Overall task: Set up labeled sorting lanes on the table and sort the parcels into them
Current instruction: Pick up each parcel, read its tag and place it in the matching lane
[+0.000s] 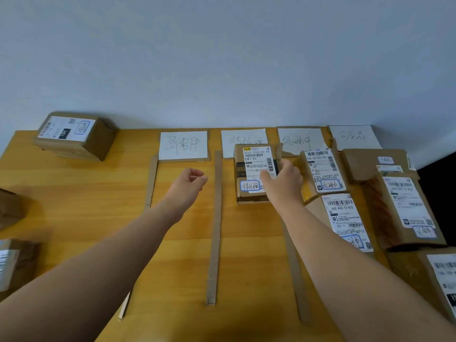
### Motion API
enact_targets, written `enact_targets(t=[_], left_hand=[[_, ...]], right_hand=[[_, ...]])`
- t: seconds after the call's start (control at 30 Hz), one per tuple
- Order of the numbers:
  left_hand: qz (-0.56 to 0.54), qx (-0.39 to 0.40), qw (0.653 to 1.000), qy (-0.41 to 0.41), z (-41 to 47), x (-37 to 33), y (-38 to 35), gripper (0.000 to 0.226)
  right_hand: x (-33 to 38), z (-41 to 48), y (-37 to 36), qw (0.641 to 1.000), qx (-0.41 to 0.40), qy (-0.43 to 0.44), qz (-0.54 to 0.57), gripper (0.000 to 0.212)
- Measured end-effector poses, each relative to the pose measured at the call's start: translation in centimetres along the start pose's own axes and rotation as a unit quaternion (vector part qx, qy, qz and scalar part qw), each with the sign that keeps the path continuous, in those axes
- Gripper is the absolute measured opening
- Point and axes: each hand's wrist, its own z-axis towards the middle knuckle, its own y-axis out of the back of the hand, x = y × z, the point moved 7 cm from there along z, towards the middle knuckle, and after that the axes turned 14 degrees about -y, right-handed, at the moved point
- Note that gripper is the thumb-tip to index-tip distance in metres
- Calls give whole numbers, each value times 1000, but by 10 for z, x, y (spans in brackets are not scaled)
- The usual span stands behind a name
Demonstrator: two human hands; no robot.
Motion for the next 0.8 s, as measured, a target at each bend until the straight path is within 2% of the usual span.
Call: enact_targets(t=[0.1,0.23,0.4,0.67,0.8], left_hand=[[-10,-5,1000,-3,-6,4,18,22],[-15,-17,1000,-5,-14,13,53,21],[-19,-37,999,-4,-23,27,110,22],[-41,-82,996,6,-34,66,212,20],[-2,-124,992,1,-40,88,268,21]], right_hand=[[25,-20,-2,997,-15,62,-31,55],[63,-56,-20,993,22,113,-32,55],[102,-100,-60,987,97,124,-16,51],[158,-162,-130,976,147,156,-32,41],[187,-195,-170,966,189,175,-25,39]])
